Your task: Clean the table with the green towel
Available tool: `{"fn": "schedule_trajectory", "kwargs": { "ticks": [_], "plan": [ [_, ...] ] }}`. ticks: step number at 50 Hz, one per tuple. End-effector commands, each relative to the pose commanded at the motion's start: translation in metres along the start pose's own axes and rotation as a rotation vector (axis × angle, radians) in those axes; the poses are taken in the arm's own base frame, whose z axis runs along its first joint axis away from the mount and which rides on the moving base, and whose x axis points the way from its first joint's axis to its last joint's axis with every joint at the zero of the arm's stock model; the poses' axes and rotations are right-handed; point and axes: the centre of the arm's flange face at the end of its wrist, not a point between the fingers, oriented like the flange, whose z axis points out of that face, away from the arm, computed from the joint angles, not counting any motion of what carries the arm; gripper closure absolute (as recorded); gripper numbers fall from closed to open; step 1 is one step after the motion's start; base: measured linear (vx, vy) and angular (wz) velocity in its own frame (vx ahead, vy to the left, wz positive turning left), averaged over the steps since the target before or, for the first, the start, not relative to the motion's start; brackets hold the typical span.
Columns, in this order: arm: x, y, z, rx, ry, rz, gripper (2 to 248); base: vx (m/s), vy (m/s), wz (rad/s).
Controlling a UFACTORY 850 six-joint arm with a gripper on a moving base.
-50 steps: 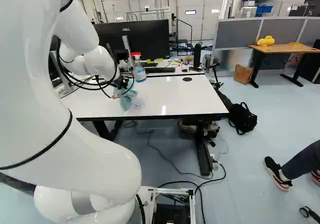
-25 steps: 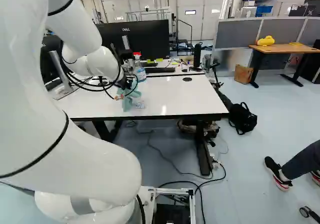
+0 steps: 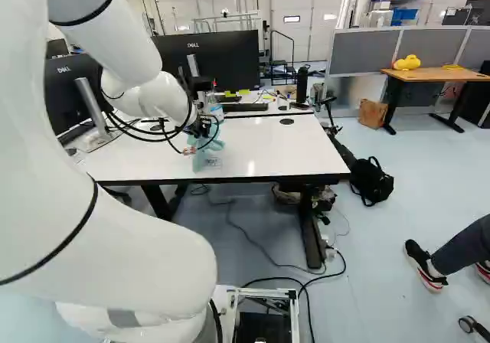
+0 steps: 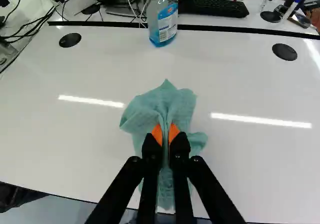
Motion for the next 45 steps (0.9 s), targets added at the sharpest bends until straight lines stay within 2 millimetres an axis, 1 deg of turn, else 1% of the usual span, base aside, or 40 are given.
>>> {"fn": "schedule_trajectory", "kwargs": {
  "ticks": [14, 45],
  "plan": [
    [-0.0027, 0.0103, -0.0026, -0.019, 0.002, 0.018, 215, 0.0, 0.0, 0.0],
    [-0.0059, 0.0102, -0.0026, -0.019, -0.034, 0.019, 215, 0.0, 0.0, 0.0]
  ]
}}
